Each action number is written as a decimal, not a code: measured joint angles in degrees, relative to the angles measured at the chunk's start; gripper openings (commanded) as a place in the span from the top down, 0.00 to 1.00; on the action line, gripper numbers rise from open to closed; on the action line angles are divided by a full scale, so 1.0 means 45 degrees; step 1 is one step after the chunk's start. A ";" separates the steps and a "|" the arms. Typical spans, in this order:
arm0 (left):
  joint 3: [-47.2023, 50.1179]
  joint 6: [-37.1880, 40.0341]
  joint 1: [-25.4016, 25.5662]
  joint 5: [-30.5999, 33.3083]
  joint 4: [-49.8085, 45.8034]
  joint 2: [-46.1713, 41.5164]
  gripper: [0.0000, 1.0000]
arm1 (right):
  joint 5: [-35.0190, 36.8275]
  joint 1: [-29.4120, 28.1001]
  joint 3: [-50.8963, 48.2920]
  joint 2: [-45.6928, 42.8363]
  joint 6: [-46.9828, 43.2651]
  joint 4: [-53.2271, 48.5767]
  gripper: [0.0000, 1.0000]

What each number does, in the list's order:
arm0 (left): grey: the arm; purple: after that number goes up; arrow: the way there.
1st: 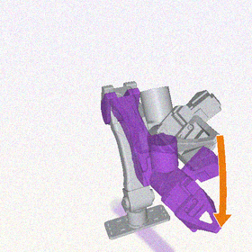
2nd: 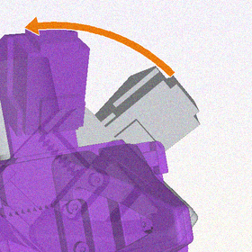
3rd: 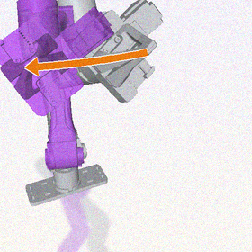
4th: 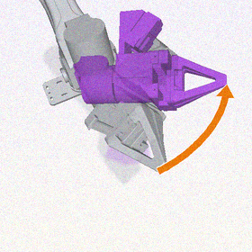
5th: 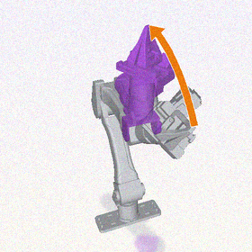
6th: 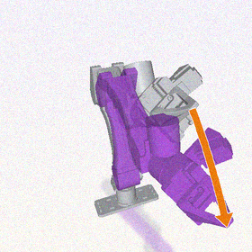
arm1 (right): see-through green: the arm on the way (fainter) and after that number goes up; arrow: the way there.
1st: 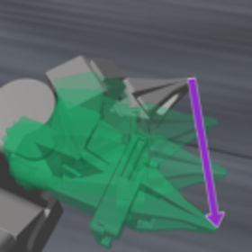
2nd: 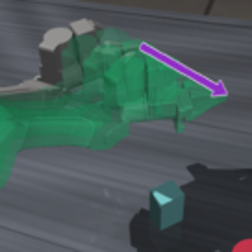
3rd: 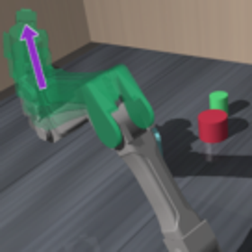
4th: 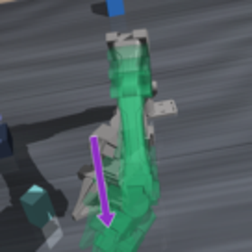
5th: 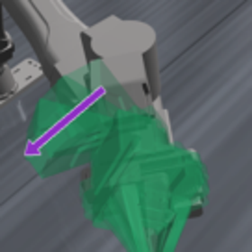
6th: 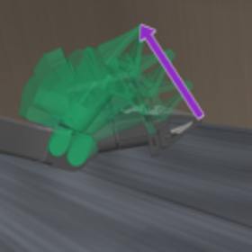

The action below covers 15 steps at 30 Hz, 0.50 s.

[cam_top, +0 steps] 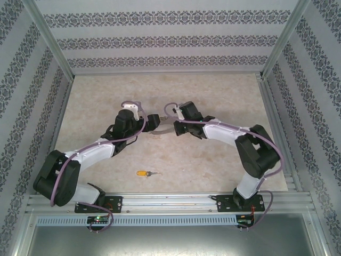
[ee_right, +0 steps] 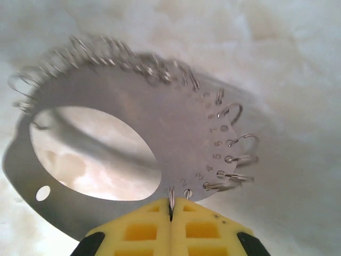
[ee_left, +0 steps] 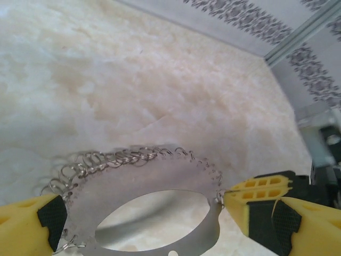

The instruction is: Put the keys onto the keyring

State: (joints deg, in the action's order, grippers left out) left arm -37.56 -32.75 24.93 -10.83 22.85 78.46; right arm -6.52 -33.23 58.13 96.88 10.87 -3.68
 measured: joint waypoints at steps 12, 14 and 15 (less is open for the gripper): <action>-0.1593 0.0636 -0.0126 -0.2443 -0.0699 -0.1889 0.08 | -0.5163 0.1613 -0.2448 -0.4498 0.0189 0.3177 1.00; -0.1753 0.0753 -0.0126 -0.2759 -0.0850 -0.1991 0.12 | -0.5882 0.1773 -0.2482 -0.4692 0.0316 0.3497 1.00; -0.1802 0.0801 -0.0126 -0.2992 -0.0942 -0.1996 0.14 | -0.6188 0.1783 -0.2482 -0.4745 0.0403 0.3677 1.00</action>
State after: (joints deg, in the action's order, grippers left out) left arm -45.67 -29.15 24.36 -24.29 18.61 69.47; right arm -34.37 -25.21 46.96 75.53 12.69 12.86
